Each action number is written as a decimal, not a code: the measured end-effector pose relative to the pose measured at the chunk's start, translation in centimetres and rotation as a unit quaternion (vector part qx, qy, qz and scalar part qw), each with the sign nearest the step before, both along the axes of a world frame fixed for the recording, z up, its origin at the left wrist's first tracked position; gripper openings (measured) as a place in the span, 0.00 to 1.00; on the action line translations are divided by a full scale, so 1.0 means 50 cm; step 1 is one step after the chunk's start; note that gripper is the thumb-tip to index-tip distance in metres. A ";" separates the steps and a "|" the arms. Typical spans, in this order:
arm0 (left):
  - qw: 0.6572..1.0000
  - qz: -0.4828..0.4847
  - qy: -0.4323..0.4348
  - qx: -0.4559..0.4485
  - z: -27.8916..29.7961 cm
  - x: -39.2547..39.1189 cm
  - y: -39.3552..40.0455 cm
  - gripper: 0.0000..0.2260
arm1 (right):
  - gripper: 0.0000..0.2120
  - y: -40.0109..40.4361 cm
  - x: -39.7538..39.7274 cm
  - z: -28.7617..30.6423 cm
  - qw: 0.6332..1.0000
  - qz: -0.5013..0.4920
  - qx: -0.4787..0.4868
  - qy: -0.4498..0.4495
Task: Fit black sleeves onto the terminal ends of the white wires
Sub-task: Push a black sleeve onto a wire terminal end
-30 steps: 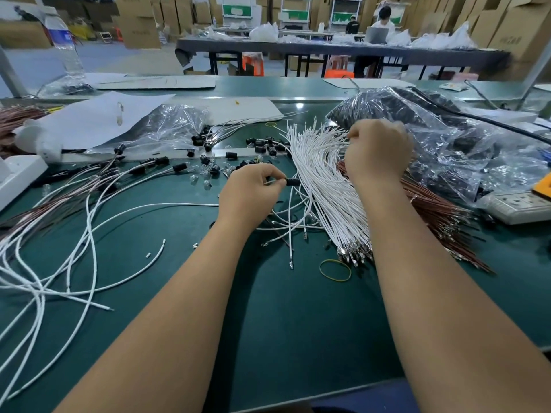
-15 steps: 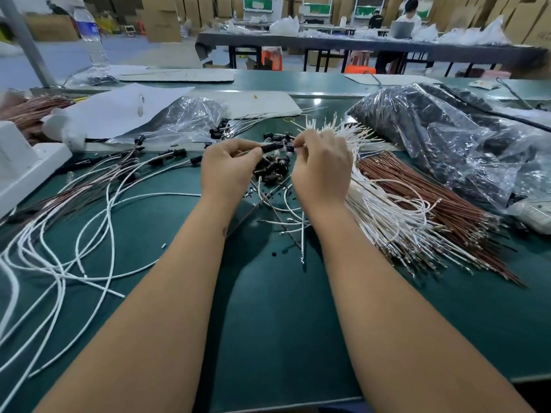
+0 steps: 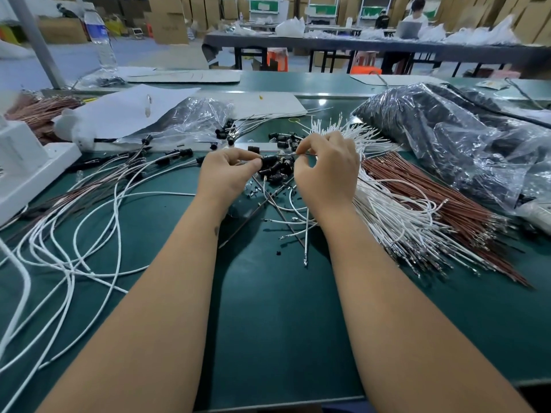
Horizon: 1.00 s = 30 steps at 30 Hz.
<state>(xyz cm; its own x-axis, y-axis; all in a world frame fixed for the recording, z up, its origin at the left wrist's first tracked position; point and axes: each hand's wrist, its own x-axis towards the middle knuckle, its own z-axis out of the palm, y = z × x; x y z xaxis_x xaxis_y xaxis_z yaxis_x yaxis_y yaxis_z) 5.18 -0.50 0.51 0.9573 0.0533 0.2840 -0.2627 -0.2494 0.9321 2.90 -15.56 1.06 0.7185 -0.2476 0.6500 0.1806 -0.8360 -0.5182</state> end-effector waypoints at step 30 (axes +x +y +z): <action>0.999 -0.024 -0.019 0.021 0.006 -0.013 -0.011 0.07 | 0.18 0.020 -0.005 0.001 0.990 0.139 -0.004 0.018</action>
<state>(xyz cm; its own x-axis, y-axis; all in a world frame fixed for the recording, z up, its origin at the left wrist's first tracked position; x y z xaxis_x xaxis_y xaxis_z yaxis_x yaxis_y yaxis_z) 4.53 -1.07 0.81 0.9473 -0.0059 0.3203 -0.3095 -0.2751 0.9102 2.66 -14.57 1.09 0.7813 -0.0319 0.6233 0.3852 -0.7612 -0.5218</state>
